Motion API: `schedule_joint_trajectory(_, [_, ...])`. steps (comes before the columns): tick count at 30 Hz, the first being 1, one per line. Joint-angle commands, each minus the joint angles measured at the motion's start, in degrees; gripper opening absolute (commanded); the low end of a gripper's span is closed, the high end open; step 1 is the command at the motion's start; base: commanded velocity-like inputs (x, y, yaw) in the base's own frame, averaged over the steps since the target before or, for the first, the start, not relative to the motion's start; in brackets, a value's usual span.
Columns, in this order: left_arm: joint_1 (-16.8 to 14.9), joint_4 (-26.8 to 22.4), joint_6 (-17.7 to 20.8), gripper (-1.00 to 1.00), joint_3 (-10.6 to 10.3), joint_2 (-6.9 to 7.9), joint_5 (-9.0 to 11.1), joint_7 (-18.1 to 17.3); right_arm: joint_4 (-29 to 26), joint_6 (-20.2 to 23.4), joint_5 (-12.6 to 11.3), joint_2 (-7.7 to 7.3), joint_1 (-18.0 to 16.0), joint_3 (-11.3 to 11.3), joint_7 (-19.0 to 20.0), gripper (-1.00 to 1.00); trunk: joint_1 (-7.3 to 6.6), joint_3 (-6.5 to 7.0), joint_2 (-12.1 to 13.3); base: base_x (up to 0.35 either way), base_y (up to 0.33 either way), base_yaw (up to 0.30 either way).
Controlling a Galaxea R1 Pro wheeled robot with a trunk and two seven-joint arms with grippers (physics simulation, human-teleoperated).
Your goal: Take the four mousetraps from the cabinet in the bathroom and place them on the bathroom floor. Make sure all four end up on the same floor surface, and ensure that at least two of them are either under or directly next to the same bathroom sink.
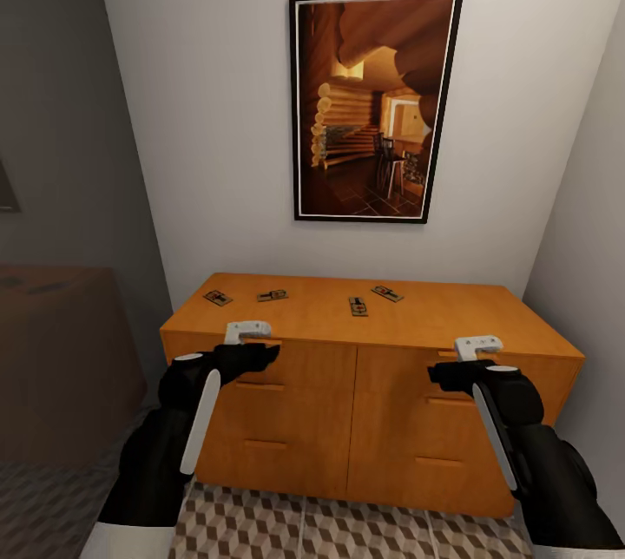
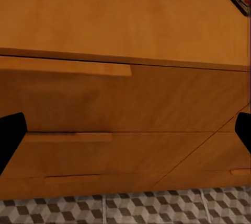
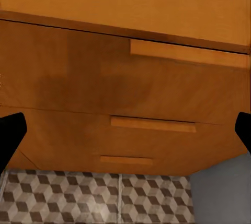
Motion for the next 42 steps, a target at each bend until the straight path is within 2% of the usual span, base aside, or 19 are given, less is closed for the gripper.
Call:
schedule_joint_trajectory(1, [-0.2,-0.1,0.3,1.0,0.0,-0.02,0.3,0.0,-0.1,0.3,0.3,-0.02,-0.4,0.0,0.2,1.0,0.0,-0.07,0.0,0.0,0.0,0.0])
schedule_joint_trajectory(2, [-1.1,-0.1,0.7,1.0,0.0,-0.04,0.6,0.0,-0.1,0.3,0.3,-0.07,-2.6,0.0,0.2,1.0,0.0,-0.07,0.0,0.0,0.0,0.0])
schedule_joint_trajectory(7, [-2.5,0.0,1.5,1.0,0.0,-0.04,0.7,0.1,-0.1,0.3,0.2,-0.07,-5.4,0.0,0.2,1.0,0.0,-0.07,0.0,0.0,0.0,0.0])
schedule_joint_trajectory(15, [-7.3,0.9,2.9,1.0,0.1,-0.05,1.7,0.2,0.1,0.3,0.0,0.01,-12.3,-0.1,0.1,1.0,0.0,-0.07,0.0,0.0,0.0,0.0])
schedule_joint_trajectory(16, [-7.3,0.9,2.9,1.0,0.1,-0.05,1.7,0.2,0.1,0.3,0.0,0.01,-12.3,-0.1,0.1,1.0,0.0,-0.07,0.0,0.0,0.0,0.0])
schedule_joint_trajectory(22, [-10.7,2.3,4.1,1.0,0.1,0.1,4.0,0.1,0.5,0.3,-0.2,0.35,-16.8,0.0,-0.2,1.0,0.0,-0.07,0.0,0.0,0.0,0.0])
schedule_joint_trajectory(26, [-11.3,2.2,4.9,1.0,0.1,0.19,5.3,0.2,0.7,0.3,-0.3,0.99,-18.6,0.0,-0.3,1.0,0.0,-0.07,0.0,0.0,0.0,0.0])
schedule_joint_trajectory(30, [-11.7,1.7,5.3,1.0,0.1,0.15,6.1,0.5,1.7,0.3,-0.1,2.55,-20.3,0.0,-0.5,1.0,0.0,-0.07,0.0,0.0,0.0,0.0])
schedule_joint_trajectory(37, [-11.9,0.9,5.4,1.0,0.2,0.07,6.5,1.0,2.6,0.3,0.4,5.01,-21.5,0.1,-0.7,1.0,0.0,-0.07,0.0,0.001,0.0,0.0])
schedule_joint_trajectory(42, [-12.0,0.8,5.3,1.0,0.1,0.09,6.6,1.3,2.7,0.3,0.5,5.68,-21.8,0.1,-0.6,1.0,0.0,-0.07,0.0,0.099,0.0,0.0])
